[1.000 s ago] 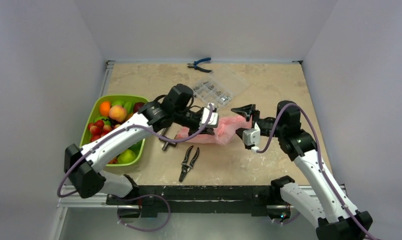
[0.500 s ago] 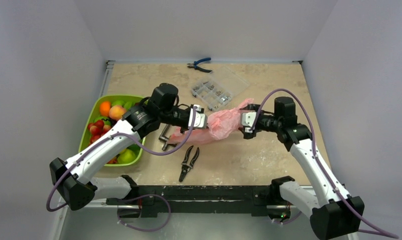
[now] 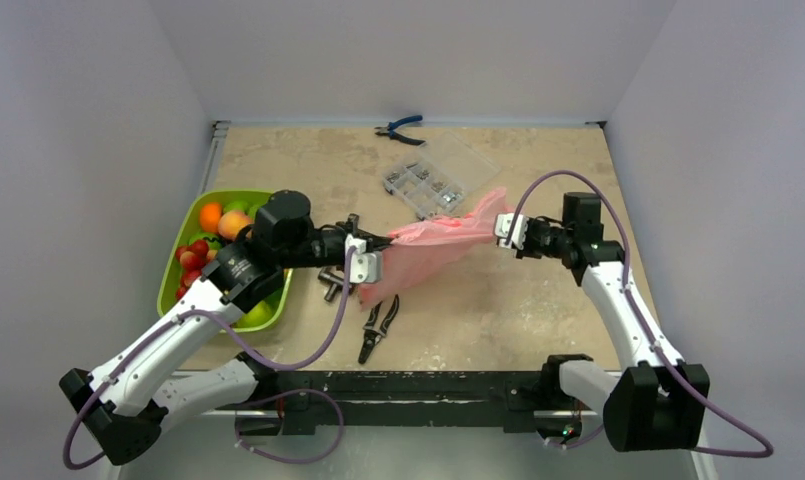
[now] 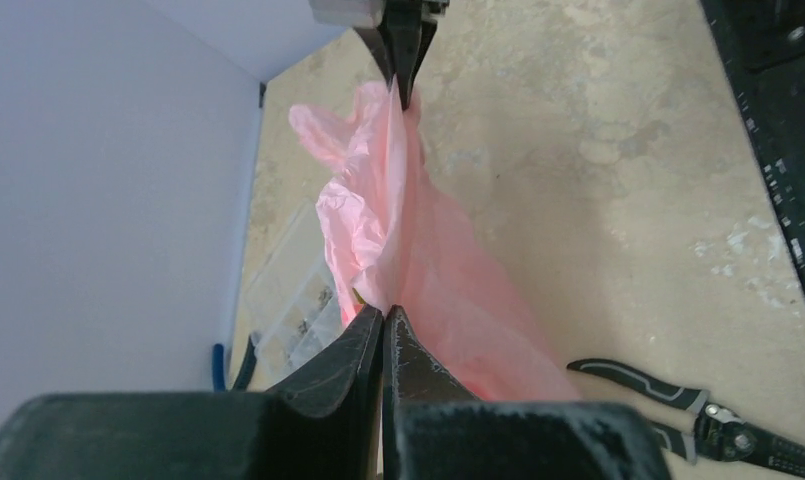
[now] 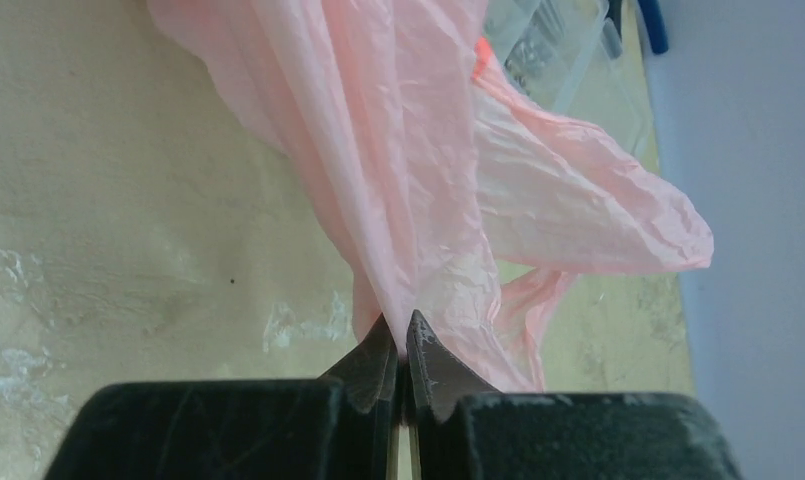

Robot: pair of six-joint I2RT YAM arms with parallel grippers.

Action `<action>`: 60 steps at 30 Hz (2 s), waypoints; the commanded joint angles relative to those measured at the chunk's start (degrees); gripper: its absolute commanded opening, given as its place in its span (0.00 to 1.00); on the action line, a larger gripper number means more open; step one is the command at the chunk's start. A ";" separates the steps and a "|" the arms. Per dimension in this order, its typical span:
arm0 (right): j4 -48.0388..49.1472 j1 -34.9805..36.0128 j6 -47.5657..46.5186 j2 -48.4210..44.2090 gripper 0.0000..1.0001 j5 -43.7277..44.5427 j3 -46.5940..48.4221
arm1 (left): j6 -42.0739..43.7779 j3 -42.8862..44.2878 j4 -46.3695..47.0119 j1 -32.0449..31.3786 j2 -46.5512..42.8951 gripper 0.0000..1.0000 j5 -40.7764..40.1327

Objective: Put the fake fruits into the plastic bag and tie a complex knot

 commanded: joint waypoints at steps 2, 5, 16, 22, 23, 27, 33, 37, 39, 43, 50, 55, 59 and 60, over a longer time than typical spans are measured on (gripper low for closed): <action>-8.19 -6.98 -4.45 4.49 0.00 2.92 4.45 | 6.95 -8.80 12.65 0.77 -5.10 0.00 -11.90; -16.08 -7.25 -6.80 5.26 0.00 -0.07 7.42 | 7.73 -10.87 15.13 0.87 -4.58 0.00 -14.04; -24.42 -6.57 2.36 -0.86 0.73 -13.28 16.80 | -8.17 2.73 4.85 1.20 3.83 0.26 -5.25; -22.74 -3.76 5.79 -1.47 0.99 -15.22 15.40 | -12.60 4.50 -1.44 3.98 7.56 0.94 4.12; -21.05 -0.09 8.81 -1.96 0.99 -14.93 14.81 | -13.70 3.82 -0.73 4.03 8.12 0.94 5.37; -6.51 14.58 19.78 -7.19 0.99 -6.49 6.59 | -14.53 2.44 -2.82 3.94 11.59 0.90 7.32; -2.45 15.77 25.61 2.89 0.92 -0.18 8.63 | -13.68 -4.70 -3.09 3.98 9.78 0.87 -0.88; 4.61 15.70 35.23 10.82 0.92 1.62 11.60 | -32.30 -3.96 -0.76 5.24 14.36 0.87 -7.06; 8.00 15.62 40.07 14.27 0.93 3.26 14.02 | -39.79 -4.17 1.13 6.00 16.88 0.87 -7.78; 4.16 15.25 39.67 24.35 0.94 5.15 23.42 | -46.22 -5.50 5.42 7.76 21.03 0.90 -8.14; 0.86 15.25 35.41 35.28 0.90 5.47 30.43 | -52.70 -6.00 6.08 11.48 28.15 0.89 -7.14; -1.47 15.32 36.39 40.94 0.84 0.02 31.73 | -55.30 -8.74 10.23 11.66 30.01 0.85 -2.33; 0.20 15.37 38.41 43.67 0.76 -0.80 31.14 | -57.34 -8.18 10.35 11.94 34.27 0.86 -2.64; 0.65 15.42 38.50 44.51 0.70 -0.35 31.14 | -58.03 -7.70 9.96 12.02 35.50 0.87 -3.10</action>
